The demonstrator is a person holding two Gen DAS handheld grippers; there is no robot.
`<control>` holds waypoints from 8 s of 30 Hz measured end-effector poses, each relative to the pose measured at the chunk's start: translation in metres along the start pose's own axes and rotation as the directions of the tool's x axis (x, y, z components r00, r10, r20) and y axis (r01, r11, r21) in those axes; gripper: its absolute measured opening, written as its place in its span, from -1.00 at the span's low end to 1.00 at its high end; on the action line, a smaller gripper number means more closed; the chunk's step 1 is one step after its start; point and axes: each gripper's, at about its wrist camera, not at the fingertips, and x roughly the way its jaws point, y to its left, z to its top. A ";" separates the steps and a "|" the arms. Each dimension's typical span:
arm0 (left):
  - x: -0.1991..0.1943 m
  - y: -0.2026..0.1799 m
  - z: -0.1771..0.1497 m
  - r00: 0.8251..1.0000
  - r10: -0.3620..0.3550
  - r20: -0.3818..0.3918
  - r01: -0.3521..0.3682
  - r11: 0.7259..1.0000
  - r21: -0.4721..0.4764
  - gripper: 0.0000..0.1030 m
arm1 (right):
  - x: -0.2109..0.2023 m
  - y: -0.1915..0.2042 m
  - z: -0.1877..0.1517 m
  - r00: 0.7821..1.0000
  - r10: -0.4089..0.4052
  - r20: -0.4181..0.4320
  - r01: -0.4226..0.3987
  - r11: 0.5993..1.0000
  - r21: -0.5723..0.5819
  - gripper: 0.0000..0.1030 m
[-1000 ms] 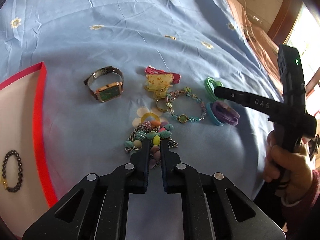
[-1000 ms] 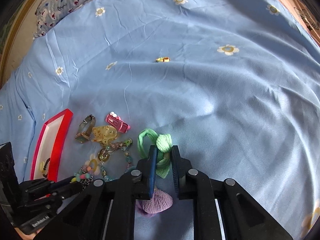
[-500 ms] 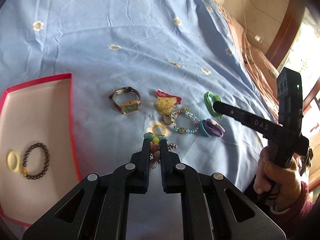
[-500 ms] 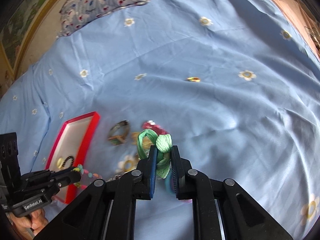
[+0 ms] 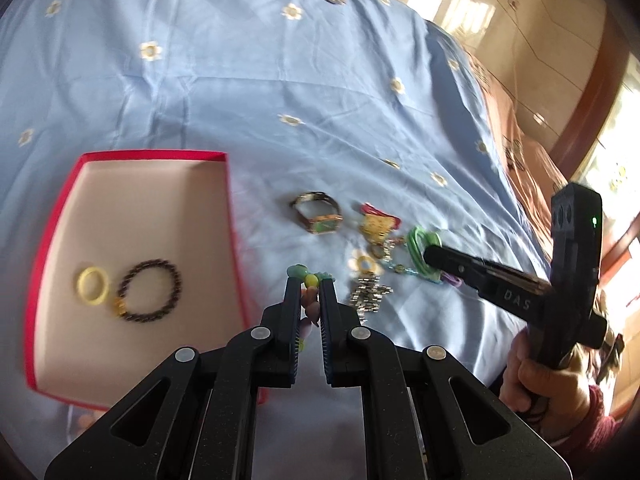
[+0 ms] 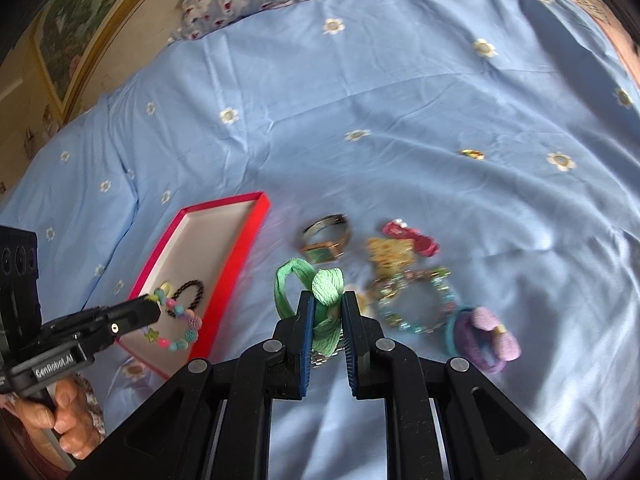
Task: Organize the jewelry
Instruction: 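Carry both items into the red box and open both tools to release, then move both open tools back over the remaining jewelry, then grasp the gold watch with the left tool while the right tool grasps the pink hair clip, then carry the gold watch and pink hair clip into the red box and open both tools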
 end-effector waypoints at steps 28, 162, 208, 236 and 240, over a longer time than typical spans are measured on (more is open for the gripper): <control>-0.045 0.121 -0.031 0.986 0.160 0.042 -0.145 0.959 -0.245 -0.85 | 0.059 0.117 -0.019 0.976 0.160 -0.150 -0.186 0.967 -0.177 -0.74; 0.172 -0.042 0.063 0.971 0.055 -0.234 0.023 0.948 0.317 -0.20 | 0.091 -0.074 0.043 0.966 -0.172 -0.192 0.139 0.975 -0.172 -0.26; 0.034 0.030 0.029 0.999 0.004 -0.047 -0.003 1.000 0.016 -0.88 | 0.047 0.017 0.024 0.995 0.053 -0.085 -0.062 0.993 -0.099 -0.68; -0.009 0.126 0.011 0.990 0.143 -0.005 -0.142 0.982 -0.127 -0.88 | 0.096 0.125 0.016 0.966 0.192 -0.171 -0.226 0.952 -0.205 -0.68; -0.002 0.137 0.014 0.988 0.151 -0.016 -0.152 0.980 -0.132 -0.88 | 0.107 0.135 0.020 0.963 0.200 -0.179 -0.236 0.949 -0.211 -0.68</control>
